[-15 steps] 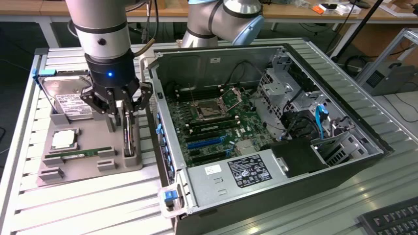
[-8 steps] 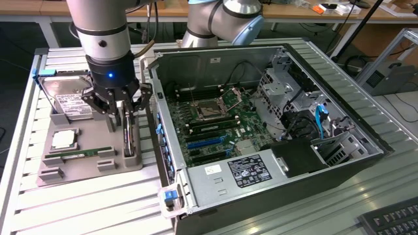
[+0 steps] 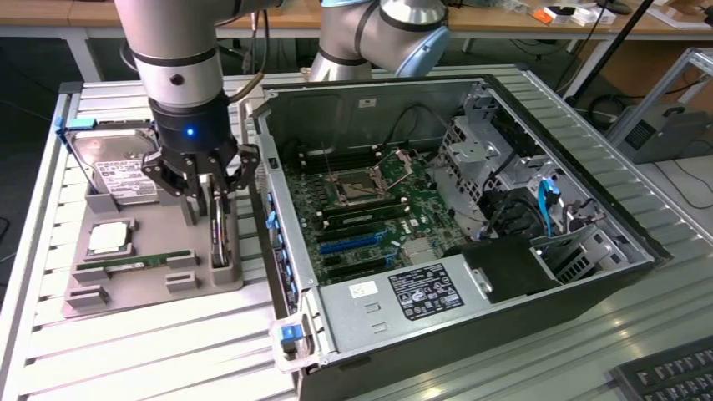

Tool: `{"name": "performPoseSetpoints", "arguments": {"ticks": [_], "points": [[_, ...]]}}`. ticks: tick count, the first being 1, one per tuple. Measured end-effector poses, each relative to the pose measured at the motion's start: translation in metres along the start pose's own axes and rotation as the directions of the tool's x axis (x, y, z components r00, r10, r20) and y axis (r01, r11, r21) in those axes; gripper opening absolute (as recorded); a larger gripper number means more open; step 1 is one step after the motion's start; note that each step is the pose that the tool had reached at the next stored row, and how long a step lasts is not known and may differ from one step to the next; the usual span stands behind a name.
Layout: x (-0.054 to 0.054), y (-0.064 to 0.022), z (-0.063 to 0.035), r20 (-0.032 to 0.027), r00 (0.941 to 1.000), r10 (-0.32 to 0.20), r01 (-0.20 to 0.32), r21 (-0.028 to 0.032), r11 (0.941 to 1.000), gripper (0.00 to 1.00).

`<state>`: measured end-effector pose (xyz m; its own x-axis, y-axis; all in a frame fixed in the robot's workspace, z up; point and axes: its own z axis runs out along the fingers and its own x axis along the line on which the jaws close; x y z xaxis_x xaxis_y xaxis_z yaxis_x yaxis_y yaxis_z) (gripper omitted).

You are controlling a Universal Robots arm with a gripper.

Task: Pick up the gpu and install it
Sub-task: 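Pick up the gpu and move the gpu toward the slot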

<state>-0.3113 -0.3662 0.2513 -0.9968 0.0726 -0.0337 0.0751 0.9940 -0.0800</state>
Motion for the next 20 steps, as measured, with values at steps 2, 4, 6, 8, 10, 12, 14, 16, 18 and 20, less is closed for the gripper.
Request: {"name": "performPoseSetpoints", "arguments": {"ticks": [2,4,6,8,10,12,14,16,18,20], "points": [[0.000,0.0007,0.0021,0.0000,1.0000,0.000,0.000,0.0000,1.0000,0.36],[0.000,0.0013,0.0045,0.0001,1.0000,0.000,0.000,0.0000,1.0000,0.36],[0.000,0.0016,0.0067,0.0001,1.0000,0.000,0.000,0.0000,1.0000,0.36],[0.000,0.0018,0.0099,0.0001,1.0000,0.000,0.000,0.0000,1.0000,0.36],[0.000,0.0020,0.0115,0.0000,1.0000,0.000,0.000,0.0000,1.0000,0.36],[0.001,0.0020,0.0121,-0.0002,1.0000,0.000,0.000,0.0002,1.0000,0.36],[0.001,0.0020,0.0121,-0.0002,1.0000,0.000,0.000,0.0002,1.0000,0.36],[0.001,0.0020,0.0122,0.0000,1.0000,0.000,0.000,0.0000,1.0000,0.36],[0.001,0.0020,0.0122,-0.0001,1.0000,0.000,0.000,0.0001,1.0000,0.28],[0.001,0.0020,0.0122,-0.0001,1.0000,0.000,0.000,0.0001,1.0000,0.27]]}}
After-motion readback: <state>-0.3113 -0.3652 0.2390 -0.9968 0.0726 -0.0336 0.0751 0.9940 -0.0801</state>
